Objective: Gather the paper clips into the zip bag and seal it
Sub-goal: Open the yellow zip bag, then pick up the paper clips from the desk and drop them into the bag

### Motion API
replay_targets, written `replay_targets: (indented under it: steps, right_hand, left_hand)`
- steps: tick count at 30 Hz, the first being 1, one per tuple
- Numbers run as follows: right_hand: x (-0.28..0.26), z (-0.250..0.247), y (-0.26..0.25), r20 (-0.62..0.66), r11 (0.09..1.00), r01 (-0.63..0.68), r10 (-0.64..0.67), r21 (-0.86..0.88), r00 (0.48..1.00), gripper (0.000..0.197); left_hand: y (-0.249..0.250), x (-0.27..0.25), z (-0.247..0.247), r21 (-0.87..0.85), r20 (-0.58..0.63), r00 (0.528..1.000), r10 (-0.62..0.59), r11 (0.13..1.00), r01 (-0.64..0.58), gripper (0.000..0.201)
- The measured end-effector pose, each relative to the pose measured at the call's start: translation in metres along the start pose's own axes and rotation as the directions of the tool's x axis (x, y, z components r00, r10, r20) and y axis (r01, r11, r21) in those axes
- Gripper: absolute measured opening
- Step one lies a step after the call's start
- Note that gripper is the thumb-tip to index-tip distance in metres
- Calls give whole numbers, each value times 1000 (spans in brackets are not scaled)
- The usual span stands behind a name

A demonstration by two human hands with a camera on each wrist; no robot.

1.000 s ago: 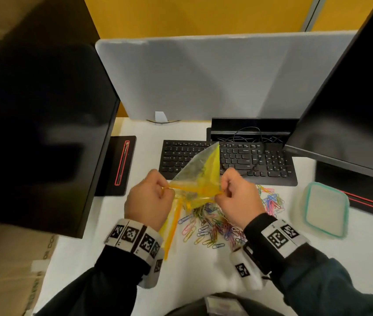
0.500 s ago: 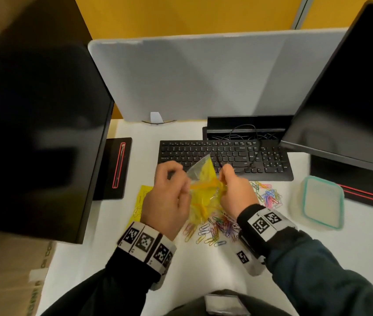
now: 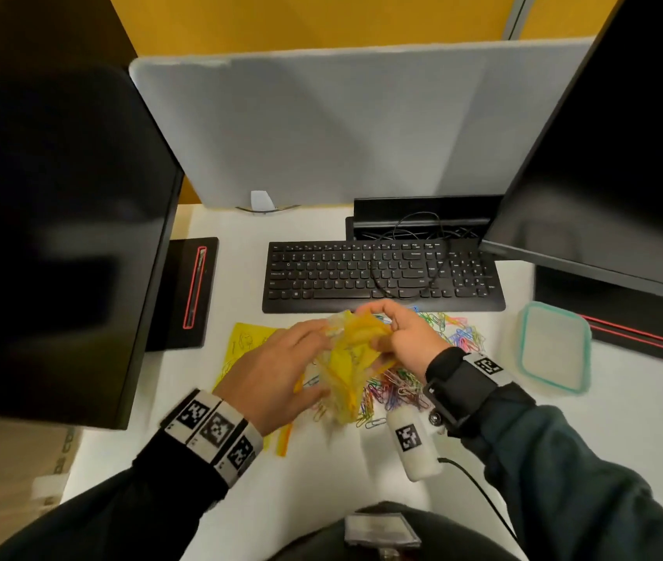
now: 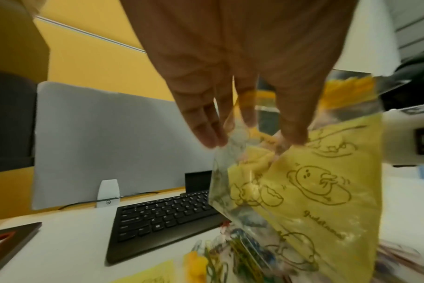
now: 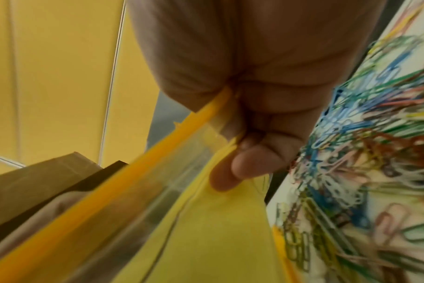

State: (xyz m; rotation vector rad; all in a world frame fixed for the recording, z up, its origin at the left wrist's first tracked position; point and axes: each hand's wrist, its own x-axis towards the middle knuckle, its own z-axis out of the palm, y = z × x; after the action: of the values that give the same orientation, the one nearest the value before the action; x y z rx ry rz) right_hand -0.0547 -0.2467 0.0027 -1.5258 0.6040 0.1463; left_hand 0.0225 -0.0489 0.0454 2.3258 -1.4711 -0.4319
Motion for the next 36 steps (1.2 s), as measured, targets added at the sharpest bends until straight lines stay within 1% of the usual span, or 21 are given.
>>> replay_targets:
  steps: [1, 2, 4, 6, 8, 11, 13, 15, 17, 18, 20, 21, 22, 23, 24, 25, 26, 29, 30, 34, 36]
  right_hand:
    - [1, 2, -4, 10, 1000, 30, -30, 3, 999, 45]
    - [2, 3, -7, 4, 998, 62, -62, 9, 998, 44]
    - [5, 4, -9, -34, 994, 112, -112, 9, 993, 43]
    - [7, 1, -3, -68, 990, 140, -140, -11, 988, 36]
    - [5, -5, 5, -46, 990, 137, -137, 8, 990, 23]
    - [0, -17, 17, 19, 987, 101, -104, 128, 994, 29]
    - [-2, -21, 23, 38, 985, 80, -87, 155, 995, 33]
    - [-3, -19, 23, 48, 985, 70, -79, 157, 996, 33]
    - [-3, -15, 21, -11, 988, 73, -73, 134, 997, 24]
    - [-4, -14, 19, -84, 992, 86, -79, 89, 993, 22]
    - [-7, -20, 22, -247, 982, 79, -121, -174, 961, 42]
    - [-9, -23, 25, -247, 923, 18, -122, -385, 961, 61]
    - [-12, -25, 30, -177, 805, -49, -70, -591, 982, 82]
    - [-13, -25, 36, -94, 646, -76, 7, -760, 996, 98]
    - [-13, -24, 43, -30, 505, -63, 74, -861, 997, 105]
    - [-12, -21, 50, -2, 433, -47, 102, -900, 995, 103]
    - [-10, -19, 56, -14, 423, -53, 96, -904, 995, 95]
    - [-6, -13, 65, -88, 443, -65, -32, -894, 996, 58]
    - [-6, -12, 67, -101, 448, -60, -68, -892, 993, 51]
    - [-9, -18, 68, -127, 529, -15, -176, -848, 976, 38]
    - [-11, -25, 63, -205, 601, -40, -209, -798, 956, 34]
  left_hand:
    - [-2, 2, -2, 8, -59, 998, 21, 1000, -20, 25]
    - [-4, 5, -6, 17, -111, 993, 28, 1000, -26, 19]
    - [-6, 9, -13, 11, -164, 986, 32, 999, -31, 19]
    - [-5, 14, -16, -4, -142, 990, 23, 1000, -24, 20]
    - [-4, 16, -12, -69, -81, 997, -11, 998, 6, 23]
    - [-4, 13, -3, -181, 13, 998, -65, 981, 66, 44]
    - [-2, 10, 1, -202, 7, 999, -36, 979, 37, 45]
    - [0, 9, 2, -180, -51, 999, 3, 984, -12, 39]
    - [1, 10, -1, -162, -123, 992, 12, 986, -32, 34]
    - [0, 11, -3, -154, -150, 989, 11, 987, -35, 33]
    - [-3, 11, -8, -121, -170, 985, 3, 992, -24, 32]
    - [-5, 11, -10, -100, -163, 987, -5, 995, -12, 33]
    - [-7, 11, -11, -82, -150, 989, -16, 997, 4, 35]
    - [-8, 10, -12, -71, -141, 990, -27, 997, 17, 36]
    - [-9, 9, -12, -67, -131, 991, -38, 997, 30, 38]
    - [-10, 8, -11, -64, -123, 991, -47, 997, 39, 38]
    - [-10, 6, -10, -60, -116, 992, -54, 997, 48, 37]
    - [-10, 4, -3, -68, -91, 992, -84, 995, 78, 28]
    - [-10, 3, 0, -70, -81, 992, -93, 994, 87, 25]
    - [-11, 2, 8, -86, -70, 991, -115, 990, 109, 23]
    - [-10, 2, 9, -92, -77, 989, -125, 989, 118, 23]
